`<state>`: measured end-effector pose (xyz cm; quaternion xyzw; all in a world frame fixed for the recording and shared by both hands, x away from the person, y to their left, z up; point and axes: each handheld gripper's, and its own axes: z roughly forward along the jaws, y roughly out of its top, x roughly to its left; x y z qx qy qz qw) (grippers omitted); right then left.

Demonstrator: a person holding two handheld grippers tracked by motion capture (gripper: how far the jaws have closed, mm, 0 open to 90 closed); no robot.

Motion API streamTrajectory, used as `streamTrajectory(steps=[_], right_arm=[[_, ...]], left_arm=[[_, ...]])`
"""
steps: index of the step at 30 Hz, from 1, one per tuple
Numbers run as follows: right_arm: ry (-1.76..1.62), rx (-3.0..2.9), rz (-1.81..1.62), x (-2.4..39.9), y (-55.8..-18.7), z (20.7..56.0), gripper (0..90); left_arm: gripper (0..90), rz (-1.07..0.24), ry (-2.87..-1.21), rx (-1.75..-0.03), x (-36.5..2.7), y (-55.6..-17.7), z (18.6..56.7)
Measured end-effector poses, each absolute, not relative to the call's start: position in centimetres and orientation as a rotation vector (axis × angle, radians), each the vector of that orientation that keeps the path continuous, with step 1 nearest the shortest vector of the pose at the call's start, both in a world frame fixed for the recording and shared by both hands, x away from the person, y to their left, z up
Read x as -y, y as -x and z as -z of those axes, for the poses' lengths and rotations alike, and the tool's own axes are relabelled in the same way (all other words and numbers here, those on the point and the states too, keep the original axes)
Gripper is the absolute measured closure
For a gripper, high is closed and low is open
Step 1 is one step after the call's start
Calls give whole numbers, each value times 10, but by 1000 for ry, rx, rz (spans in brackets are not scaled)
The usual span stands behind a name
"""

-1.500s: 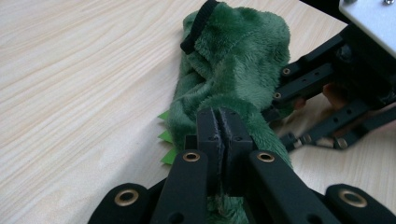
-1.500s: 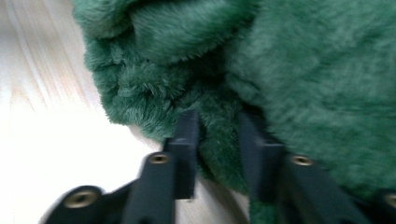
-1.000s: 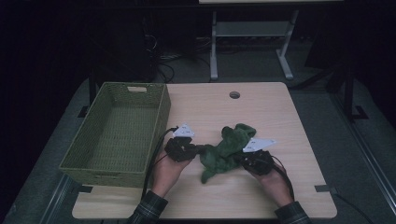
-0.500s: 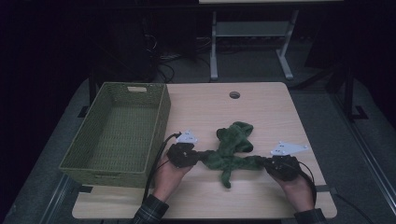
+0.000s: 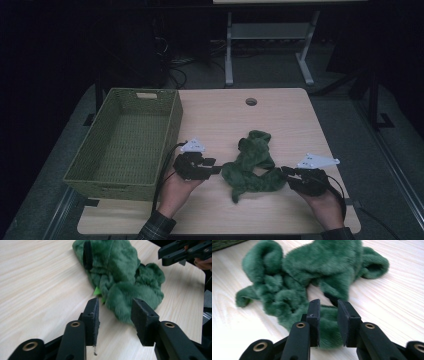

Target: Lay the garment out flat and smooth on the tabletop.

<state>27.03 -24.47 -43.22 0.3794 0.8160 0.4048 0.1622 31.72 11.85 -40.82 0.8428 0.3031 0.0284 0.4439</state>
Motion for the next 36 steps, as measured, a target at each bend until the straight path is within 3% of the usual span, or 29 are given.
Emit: streamTrajectory(steps=[12,16,17,21,24,26,36], right_arm=[[-1180,-2344,-1120,259,-290,445,605],[-1220,-2371,-1105,258,-299,453,579],[-1234,-2382,-1093,258,-301,456,579],[-1285,-2433,-1083,257,-306,465,631],[-1292,-2464,-1091,255,-306,466,765],[-1287,-2485,-1079,254,-305,466,807],[-1227,-2336,-1161,269,-286,444,831]], left_arm=[[499,32,-2105,-704,-78,-347,419],[528,81,-2138,-687,-72,-348,429],[574,87,-2141,-678,-72,-346,430],[816,108,-2171,-631,-74,-340,431],[844,99,-2176,-601,-77,-336,427],[848,95,-2167,-591,-79,-333,424],[847,19,-2147,-539,-103,-307,408]])
